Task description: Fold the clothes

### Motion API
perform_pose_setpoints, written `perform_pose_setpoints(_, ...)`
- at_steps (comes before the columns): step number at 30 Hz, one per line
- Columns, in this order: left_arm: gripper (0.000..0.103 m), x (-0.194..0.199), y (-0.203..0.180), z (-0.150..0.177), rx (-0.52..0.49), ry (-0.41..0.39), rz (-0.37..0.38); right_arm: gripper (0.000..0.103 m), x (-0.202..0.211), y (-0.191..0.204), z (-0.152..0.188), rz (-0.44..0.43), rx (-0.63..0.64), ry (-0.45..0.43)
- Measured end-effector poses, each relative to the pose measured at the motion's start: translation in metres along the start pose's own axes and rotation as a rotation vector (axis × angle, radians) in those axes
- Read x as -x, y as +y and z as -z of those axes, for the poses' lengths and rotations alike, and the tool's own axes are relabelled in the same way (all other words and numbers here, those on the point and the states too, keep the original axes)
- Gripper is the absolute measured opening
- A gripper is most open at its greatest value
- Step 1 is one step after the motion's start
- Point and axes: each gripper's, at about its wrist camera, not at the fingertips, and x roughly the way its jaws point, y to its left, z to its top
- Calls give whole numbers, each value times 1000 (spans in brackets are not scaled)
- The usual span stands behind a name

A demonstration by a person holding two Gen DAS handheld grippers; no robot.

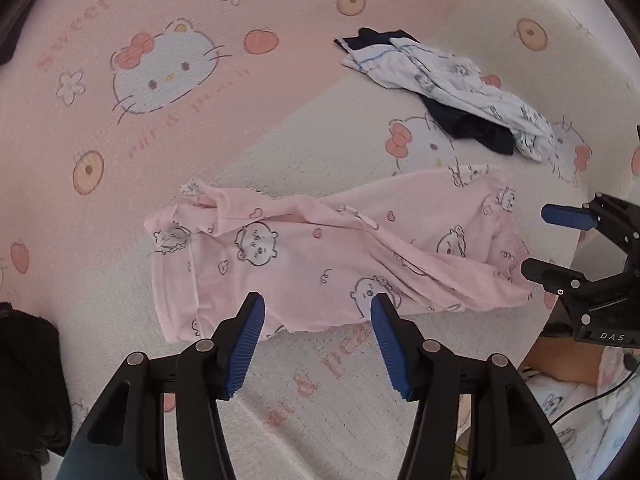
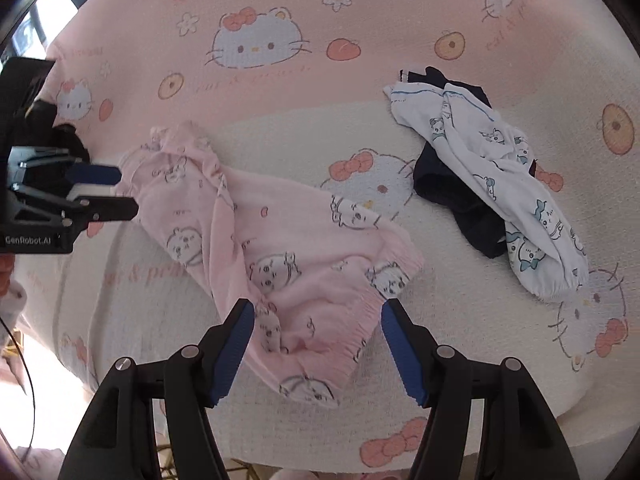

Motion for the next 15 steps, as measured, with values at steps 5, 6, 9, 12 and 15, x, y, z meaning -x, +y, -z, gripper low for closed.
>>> perform_pose_setpoints(5,52,2,-33,3,-90,15,-16,66,2,1,18,32,70,35)
perform_pose_setpoints(6,52,0,-37,2,-110,18,-26,66,2,3,18,36,84,35)
perform_pose_setpoints(9,52,-1,-53,5,-204,2,-134,66,5,11,18,63,145,16)
perform_pose_setpoints(12,52,2,-69,17,-362,-60,-305,66,10,21,19,98,233,-12)
perform_pose_setpoints(15,52,12,-77,35,-524,-145,-426,66,12,29,23,165,309,-31)
